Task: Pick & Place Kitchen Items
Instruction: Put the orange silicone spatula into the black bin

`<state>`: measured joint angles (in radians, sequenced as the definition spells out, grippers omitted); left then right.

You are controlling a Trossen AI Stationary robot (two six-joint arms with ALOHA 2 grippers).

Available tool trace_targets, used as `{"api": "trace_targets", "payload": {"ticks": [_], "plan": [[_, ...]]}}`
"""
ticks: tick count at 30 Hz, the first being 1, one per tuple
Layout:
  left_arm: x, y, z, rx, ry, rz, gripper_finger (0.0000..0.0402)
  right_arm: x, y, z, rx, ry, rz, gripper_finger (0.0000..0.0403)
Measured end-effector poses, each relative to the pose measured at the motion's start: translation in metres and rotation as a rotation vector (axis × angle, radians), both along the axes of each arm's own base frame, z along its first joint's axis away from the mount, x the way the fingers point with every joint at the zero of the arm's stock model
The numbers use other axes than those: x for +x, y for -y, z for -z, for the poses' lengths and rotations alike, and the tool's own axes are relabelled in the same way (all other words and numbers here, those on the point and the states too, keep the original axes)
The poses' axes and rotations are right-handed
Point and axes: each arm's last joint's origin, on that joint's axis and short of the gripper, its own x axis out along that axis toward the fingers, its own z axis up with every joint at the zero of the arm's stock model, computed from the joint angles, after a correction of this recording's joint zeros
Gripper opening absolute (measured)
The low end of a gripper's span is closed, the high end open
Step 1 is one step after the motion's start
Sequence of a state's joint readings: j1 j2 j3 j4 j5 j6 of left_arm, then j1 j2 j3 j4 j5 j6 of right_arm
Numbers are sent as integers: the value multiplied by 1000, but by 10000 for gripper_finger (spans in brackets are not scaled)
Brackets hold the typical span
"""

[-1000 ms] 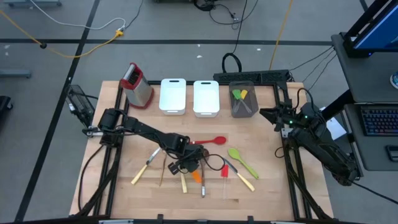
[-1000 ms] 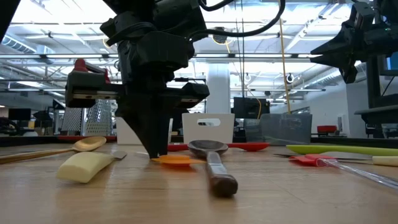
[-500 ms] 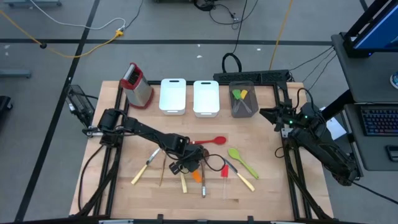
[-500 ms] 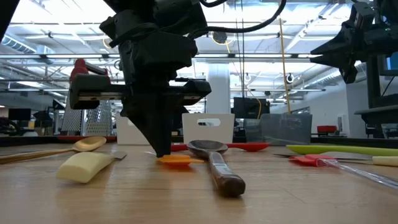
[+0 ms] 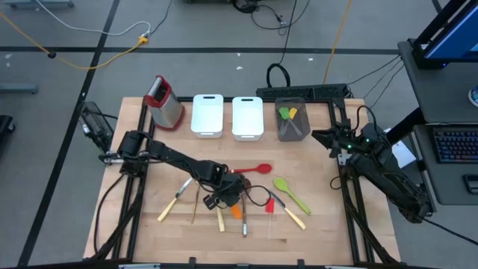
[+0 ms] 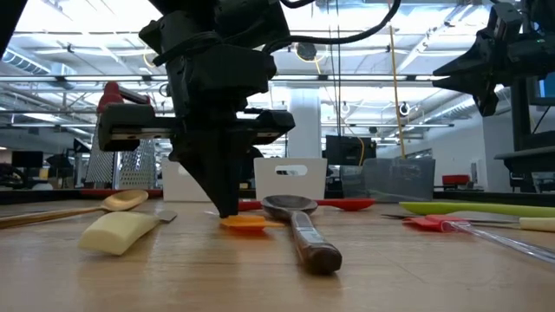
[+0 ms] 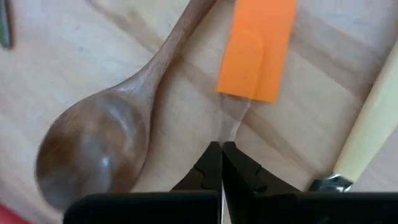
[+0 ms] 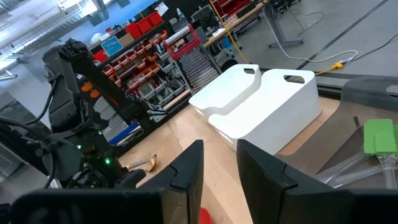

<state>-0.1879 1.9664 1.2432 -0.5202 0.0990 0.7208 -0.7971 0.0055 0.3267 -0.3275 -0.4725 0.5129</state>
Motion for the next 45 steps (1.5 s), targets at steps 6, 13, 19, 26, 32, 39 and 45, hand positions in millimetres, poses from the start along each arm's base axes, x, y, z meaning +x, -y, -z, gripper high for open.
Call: {"api": "trace_targets", "payload": {"ticks": [6,13,19,26,32,39,45], "plan": [[-1,-4,-7,47,5,-19,1,0,0,0,-1,0,4,89],[-4,-2,-6,82,-19,-24,0,0,0,0,-1,0,4,89],[-2,0,-16,125,51,-30,0,0,0,0,-1,0,4,89],[-2,19,-48,-8,125,28,0,0,0,0,-1,-1,6,89],[-3,23,-47,-175,39,-366,4,0,0,1,5,-6,3,89],[-2,20,-47,-458,-130,-1023,6,0,0,0,2,-3,4,89],[-1,25,-48,-609,-214,-1330,9,0,0,0,0,-4,3,89]]}}
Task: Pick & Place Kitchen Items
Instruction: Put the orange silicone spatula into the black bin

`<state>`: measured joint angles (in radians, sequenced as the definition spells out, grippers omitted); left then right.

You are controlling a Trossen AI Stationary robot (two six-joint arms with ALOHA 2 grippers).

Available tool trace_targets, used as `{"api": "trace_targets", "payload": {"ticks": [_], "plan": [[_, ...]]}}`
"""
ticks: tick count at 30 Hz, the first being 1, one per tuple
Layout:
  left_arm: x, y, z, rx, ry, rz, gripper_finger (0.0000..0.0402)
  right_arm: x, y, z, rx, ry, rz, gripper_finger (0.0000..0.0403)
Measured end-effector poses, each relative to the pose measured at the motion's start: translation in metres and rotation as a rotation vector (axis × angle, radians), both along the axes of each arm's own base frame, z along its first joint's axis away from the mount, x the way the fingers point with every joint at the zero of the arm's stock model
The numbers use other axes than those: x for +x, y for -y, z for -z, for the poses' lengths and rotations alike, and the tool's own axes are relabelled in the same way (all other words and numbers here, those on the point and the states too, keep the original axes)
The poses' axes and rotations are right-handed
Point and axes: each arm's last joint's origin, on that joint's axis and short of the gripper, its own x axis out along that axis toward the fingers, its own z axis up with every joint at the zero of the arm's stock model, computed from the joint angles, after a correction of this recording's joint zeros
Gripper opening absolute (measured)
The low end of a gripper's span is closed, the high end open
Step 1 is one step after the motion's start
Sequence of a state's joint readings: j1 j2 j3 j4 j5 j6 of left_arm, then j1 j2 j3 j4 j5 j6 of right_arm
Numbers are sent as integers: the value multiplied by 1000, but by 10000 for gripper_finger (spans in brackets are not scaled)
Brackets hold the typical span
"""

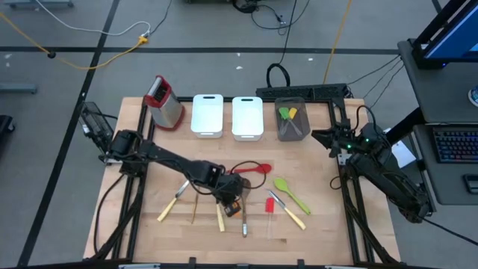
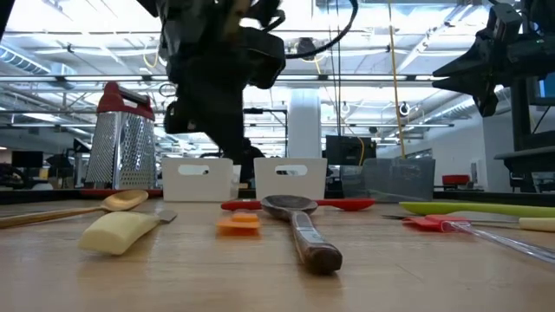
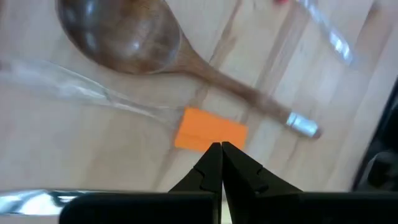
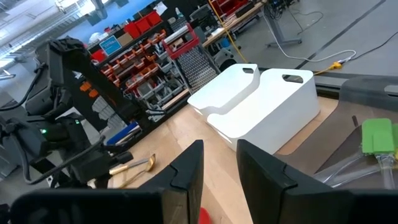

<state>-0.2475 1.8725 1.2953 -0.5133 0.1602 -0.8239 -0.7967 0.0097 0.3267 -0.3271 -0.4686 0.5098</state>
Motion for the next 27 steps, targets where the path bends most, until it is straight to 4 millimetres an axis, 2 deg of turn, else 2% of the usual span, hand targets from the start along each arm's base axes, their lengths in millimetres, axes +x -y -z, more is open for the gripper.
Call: {"api": "trace_targets", "payload": {"ticks": [7,14,19,27], "plan": [[1,9,-2,-72,-14,-334,10,0,0,0,-1,0,0,89],[-2,18,-1,-129,-46,-501,25,0,0,0,1,1,-4,89],[-4,24,-1,-146,-54,-555,81,0,0,0,2,1,-4,89],[-5,31,0,-155,-42,-674,208,0,0,0,2,1,-4,89]]}}
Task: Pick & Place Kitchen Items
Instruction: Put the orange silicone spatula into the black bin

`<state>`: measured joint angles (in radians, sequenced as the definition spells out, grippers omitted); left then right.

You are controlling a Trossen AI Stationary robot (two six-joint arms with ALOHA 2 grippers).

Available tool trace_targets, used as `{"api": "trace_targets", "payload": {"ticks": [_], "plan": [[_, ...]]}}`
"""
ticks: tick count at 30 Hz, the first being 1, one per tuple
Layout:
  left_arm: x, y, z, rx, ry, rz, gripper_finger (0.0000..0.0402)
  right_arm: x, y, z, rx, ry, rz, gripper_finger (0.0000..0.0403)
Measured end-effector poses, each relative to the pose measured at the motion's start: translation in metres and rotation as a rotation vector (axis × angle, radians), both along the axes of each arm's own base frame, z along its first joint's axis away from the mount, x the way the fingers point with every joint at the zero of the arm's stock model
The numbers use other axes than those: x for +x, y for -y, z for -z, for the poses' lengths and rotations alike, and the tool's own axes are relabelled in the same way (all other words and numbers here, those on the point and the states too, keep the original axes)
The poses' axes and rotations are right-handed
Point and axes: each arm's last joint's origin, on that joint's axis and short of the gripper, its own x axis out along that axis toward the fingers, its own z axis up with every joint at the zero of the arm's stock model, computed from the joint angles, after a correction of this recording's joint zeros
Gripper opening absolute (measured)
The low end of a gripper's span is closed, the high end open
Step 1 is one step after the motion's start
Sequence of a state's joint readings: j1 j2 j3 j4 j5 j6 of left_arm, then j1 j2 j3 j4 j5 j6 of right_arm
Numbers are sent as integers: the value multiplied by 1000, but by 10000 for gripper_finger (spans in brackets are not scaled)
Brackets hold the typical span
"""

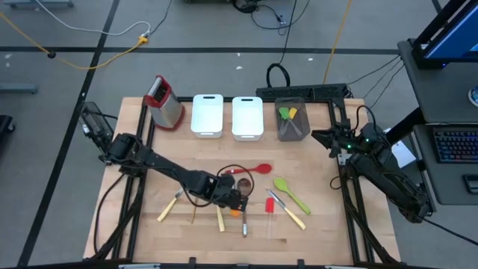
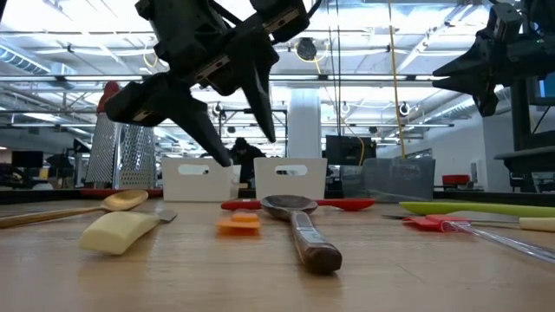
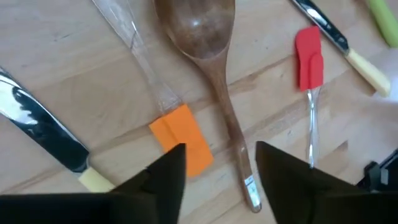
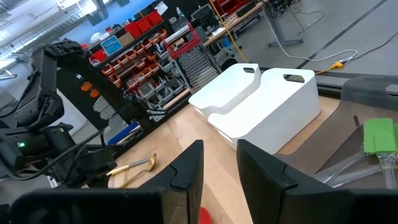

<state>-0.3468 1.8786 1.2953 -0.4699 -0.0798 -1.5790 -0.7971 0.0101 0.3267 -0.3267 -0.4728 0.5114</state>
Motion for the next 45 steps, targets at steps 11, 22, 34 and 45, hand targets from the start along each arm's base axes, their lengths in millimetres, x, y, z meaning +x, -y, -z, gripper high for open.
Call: {"api": "trace_targets", "payload": {"ticks": [11,22,34,45], "plan": [[0,-1,0,47,17,-21,279,0,0,0,0,0,-1,89],[4,3,14,59,-4,-16,250,0,0,0,-2,-1,-1,89],[1,4,21,74,-56,-8,241,0,0,-1,-5,5,-1,89],[7,9,46,45,-98,15,241,0,0,-1,-5,5,0,89]]}}
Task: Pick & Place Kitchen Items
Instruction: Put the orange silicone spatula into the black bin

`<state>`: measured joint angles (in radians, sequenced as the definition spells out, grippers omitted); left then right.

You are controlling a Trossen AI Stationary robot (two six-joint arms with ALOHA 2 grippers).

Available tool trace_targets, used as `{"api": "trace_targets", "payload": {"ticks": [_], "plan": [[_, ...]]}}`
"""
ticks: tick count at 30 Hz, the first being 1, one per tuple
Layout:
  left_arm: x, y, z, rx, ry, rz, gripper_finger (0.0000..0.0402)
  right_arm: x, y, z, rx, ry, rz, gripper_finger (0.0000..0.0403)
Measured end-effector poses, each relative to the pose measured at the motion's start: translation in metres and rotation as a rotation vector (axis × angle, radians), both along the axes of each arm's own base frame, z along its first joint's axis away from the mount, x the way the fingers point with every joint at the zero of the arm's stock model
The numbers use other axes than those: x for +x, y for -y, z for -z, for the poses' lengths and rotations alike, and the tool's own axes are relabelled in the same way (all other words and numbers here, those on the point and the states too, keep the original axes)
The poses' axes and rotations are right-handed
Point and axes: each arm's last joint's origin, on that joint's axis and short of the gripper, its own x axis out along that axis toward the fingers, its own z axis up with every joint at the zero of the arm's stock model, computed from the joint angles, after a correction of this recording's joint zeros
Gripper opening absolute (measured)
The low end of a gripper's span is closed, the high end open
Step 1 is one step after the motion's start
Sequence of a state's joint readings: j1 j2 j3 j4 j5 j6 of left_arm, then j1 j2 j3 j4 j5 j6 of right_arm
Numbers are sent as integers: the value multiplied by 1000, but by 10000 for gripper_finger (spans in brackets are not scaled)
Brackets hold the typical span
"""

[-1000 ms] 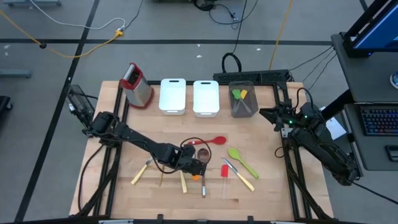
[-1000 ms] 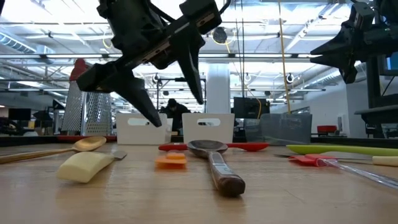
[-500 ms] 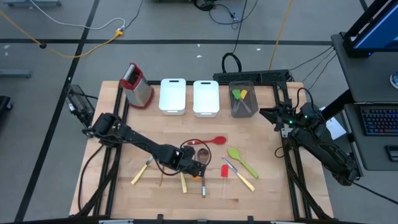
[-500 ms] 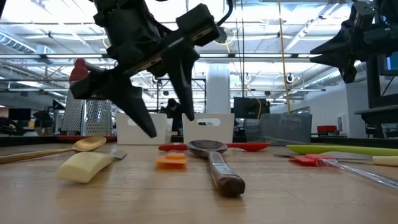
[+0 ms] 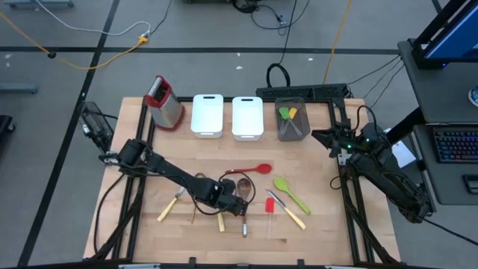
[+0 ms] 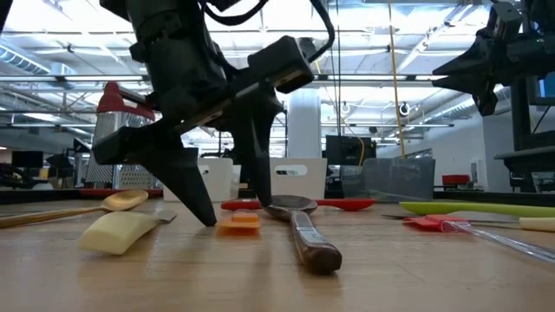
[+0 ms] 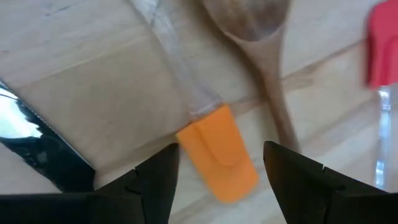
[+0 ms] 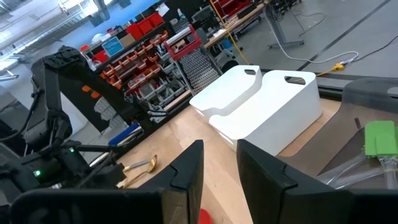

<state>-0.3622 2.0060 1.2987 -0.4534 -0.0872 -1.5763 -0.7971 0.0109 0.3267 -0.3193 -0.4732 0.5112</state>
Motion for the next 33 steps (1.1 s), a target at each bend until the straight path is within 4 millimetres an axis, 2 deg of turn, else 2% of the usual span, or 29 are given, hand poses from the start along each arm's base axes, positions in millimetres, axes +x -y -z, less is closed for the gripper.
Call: {"api": "trace_targets", "payload": {"ticks": [9,14,19,33], "plan": [[-1,-1,2,31,-13,40,241,0,0,0,0,0,0,89],[1,0,19,15,-64,64,241,0,0,0,0,0,0,89],[-1,1,24,-6,-108,73,233,0,0,0,1,0,0,89],[-1,-1,26,11,-108,85,78,0,0,0,1,0,0,89]]}}
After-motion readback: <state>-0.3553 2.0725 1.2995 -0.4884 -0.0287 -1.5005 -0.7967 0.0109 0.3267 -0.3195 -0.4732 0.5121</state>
